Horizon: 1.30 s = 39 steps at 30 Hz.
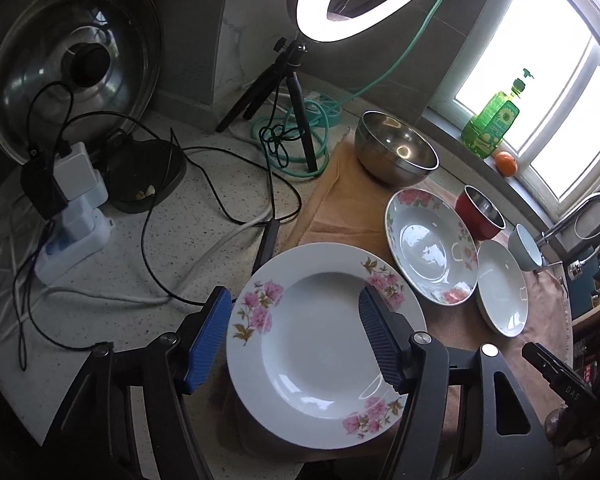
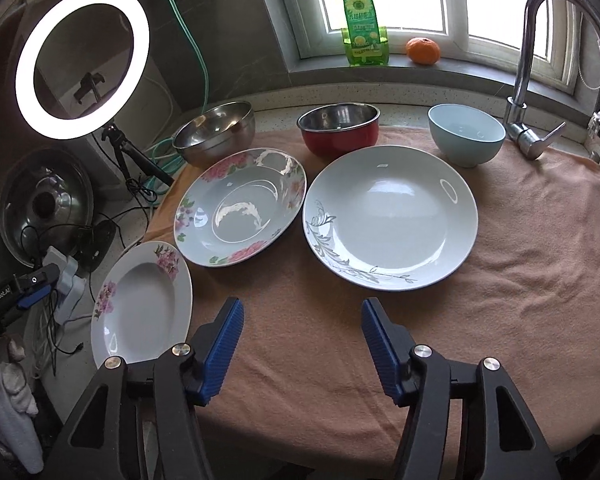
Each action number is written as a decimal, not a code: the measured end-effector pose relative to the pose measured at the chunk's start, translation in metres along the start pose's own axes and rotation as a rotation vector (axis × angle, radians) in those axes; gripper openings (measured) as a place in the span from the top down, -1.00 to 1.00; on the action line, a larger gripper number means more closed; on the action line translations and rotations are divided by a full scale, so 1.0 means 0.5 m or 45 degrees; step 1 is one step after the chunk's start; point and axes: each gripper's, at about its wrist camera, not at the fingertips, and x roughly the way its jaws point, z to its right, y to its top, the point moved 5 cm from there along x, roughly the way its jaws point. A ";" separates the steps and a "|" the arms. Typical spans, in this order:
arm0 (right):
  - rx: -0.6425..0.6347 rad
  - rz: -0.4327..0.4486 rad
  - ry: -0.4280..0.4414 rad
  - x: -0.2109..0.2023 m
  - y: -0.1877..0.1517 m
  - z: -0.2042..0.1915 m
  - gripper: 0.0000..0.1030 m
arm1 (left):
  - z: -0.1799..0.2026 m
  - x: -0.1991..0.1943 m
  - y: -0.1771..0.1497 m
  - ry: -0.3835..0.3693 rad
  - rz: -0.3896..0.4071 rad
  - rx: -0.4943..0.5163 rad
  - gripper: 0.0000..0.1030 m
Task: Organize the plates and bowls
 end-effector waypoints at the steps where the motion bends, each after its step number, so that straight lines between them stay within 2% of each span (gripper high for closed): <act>1: 0.001 -0.018 0.018 0.009 -0.004 -0.008 -0.05 | -0.009 0.007 0.000 -0.007 -0.017 -0.005 -0.17; 3: 0.004 -0.050 0.055 0.025 -0.012 -0.025 -0.05 | -0.028 0.023 0.000 -0.024 -0.056 -0.025 -0.08; 5: 0.012 -0.078 0.084 0.040 -0.021 -0.041 0.02 | -0.045 0.038 -0.001 -0.054 -0.094 -0.053 -0.06; 8: 0.033 -0.131 0.133 0.068 -0.032 -0.064 0.14 | -0.060 0.061 -0.006 -0.079 -0.146 -0.069 0.10; 13: 0.097 -0.224 0.220 0.115 -0.049 -0.094 0.34 | -0.077 0.088 -0.006 -0.123 -0.194 -0.134 0.14; 16: 0.089 -0.260 0.245 0.134 -0.057 -0.109 0.51 | -0.074 0.098 -0.006 -0.114 -0.208 -0.107 0.25; 19: 0.093 -0.276 0.275 0.145 -0.062 -0.117 0.58 | -0.074 0.110 -0.008 -0.110 -0.231 -0.094 0.33; 25: 0.151 -0.318 0.335 0.164 -0.065 -0.126 0.63 | -0.080 0.137 0.003 -0.104 -0.287 -0.075 0.37; 32: 0.198 -0.337 0.367 0.182 -0.067 -0.129 0.70 | -0.077 0.166 0.011 -0.102 -0.360 -0.010 0.52; 39: 0.217 -0.353 0.384 0.198 -0.065 -0.146 0.70 | -0.075 0.180 0.013 -0.112 -0.406 0.040 0.53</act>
